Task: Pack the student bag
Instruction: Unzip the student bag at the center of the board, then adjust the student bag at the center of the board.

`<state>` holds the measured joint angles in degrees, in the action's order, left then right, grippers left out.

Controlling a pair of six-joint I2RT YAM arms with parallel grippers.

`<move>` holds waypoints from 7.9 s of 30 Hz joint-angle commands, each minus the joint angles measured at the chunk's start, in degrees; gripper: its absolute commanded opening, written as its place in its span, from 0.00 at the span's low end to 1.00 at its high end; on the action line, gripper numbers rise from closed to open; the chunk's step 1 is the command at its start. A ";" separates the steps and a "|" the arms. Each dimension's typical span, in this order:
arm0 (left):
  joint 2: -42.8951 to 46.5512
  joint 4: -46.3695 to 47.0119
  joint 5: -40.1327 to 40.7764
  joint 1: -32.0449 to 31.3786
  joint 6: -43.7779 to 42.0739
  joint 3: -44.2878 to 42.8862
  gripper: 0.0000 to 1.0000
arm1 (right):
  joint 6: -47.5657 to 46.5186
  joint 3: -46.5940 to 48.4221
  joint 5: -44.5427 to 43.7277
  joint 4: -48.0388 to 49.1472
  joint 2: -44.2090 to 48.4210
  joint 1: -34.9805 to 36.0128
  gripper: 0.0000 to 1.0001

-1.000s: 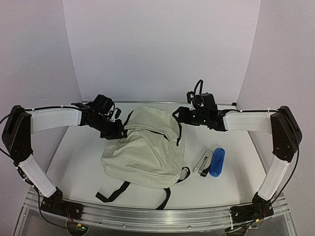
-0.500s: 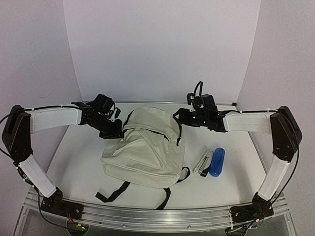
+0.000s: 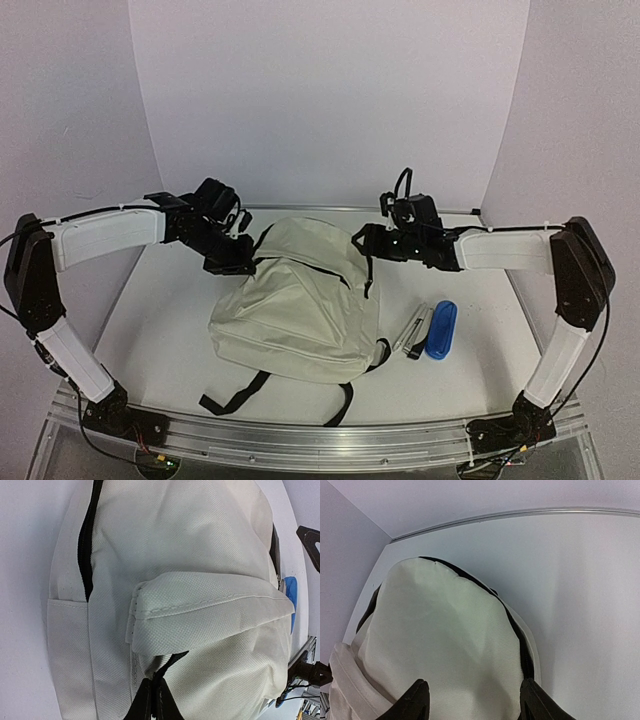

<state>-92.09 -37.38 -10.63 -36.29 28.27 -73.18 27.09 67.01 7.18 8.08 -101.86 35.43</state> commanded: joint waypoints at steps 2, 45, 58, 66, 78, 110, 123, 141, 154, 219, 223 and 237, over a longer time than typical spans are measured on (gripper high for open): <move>3.16 -0.83 -0.78 -0.98 -1.30 -3.61 0.04 | 0.83 0.88 -0.06 0.32 7.24 4.73 0.61; 7.59 13.18 -11.25 -0.98 0.73 6.82 0.00 | 42.55 18.78 16.15 23.07 -21.79 19.11 0.34; 12.91 19.75 -7.38 -0.97 3.44 13.13 0.00 | 56.16 12.27 13.89 33.98 -23.38 19.10 0.32; 10.61 20.44 -13.26 -0.99 0.94 12.14 0.00 | 56.14 13.91 14.37 33.84 -24.15 19.12 0.27; 10.31 20.08 -12.49 -1.07 0.29 12.66 0.07 | 54.13 14.32 13.69 33.84 -22.57 19.10 0.00; 1.46 20.23 -8.94 4.45 3.11 10.22 0.17 | 27.47 17.80 -3.90 7.63 -12.13 19.07 0.00; 2.18 21.06 -6.10 6.89 4.92 10.91 0.00 | 14.95 17.79 -19.04 -6.85 -6.55 19.07 0.00; -2.92 18.40 -7.58 16.81 -2.89 4.33 0.00 | 15.66 6.55 -23.69 -14.24 1.20 15.91 0.00; -14.65 23.08 -8.82 18.99 -9.06 -7.23 0.00 | 20.24 -3.49 -19.29 -14.50 2.27 14.28 0.00; 0.31 48.17 -21.40 20.30 27.96 24.35 0.00 | 17.12 -5.81 -8.92 -11.15 3.18 12.31 0.00; -0.22 44.24 -19.65 22.20 23.86 20.10 0.00 | 18.69 -8.02 -7.30 -11.40 4.49 12.48 0.00; -13.74 43.00 -27.87 30.52 15.98 1.64 0.00 | 24.01 -10.48 -1.84 -11.95 3.10 17.97 0.00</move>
<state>-103.37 1.44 -40.81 -9.96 47.61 -64.14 48.76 59.15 3.26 3.28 -98.02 51.29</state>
